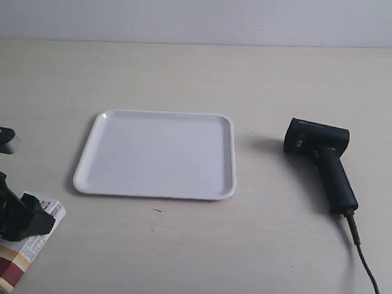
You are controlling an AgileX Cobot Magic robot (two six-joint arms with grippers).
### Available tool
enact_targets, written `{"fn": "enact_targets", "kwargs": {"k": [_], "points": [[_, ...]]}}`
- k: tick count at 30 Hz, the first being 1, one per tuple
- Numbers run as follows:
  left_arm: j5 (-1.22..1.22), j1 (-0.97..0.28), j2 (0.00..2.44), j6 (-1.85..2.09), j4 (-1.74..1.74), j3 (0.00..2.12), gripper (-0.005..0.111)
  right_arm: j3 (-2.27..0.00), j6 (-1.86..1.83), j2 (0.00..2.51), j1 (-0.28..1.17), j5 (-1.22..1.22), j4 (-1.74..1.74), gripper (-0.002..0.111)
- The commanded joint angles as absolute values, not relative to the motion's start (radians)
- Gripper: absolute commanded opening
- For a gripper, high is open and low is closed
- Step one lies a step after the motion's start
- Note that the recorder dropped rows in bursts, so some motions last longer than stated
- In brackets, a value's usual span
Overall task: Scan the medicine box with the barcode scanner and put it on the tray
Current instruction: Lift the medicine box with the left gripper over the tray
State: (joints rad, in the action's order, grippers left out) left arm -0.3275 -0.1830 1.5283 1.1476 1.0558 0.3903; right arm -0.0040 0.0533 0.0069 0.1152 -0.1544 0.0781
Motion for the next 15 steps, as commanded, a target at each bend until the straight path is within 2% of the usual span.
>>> {"fn": "enact_targets", "kwargs": {"k": [1,4,7,15], "points": [[-0.523,-0.189,1.478,1.144,1.056,0.500,0.002,0.000,0.056,0.000,0.116,-0.124,0.154,0.000],[-0.642,-0.189,1.425,1.144,1.066,0.634,0.002,0.000,0.056,0.000,0.116,-0.099,0.256,0.000],[-0.627,-0.189,1.406,1.144,1.074,0.762,0.002,0.000,0.051,0.000,0.116,-0.102,0.309,0.000],[-0.618,-0.219,1.594,1.224,1.051,0.981,0.002,-0.001,0.049,0.005,0.116,-0.104,0.364,0.000]]}}
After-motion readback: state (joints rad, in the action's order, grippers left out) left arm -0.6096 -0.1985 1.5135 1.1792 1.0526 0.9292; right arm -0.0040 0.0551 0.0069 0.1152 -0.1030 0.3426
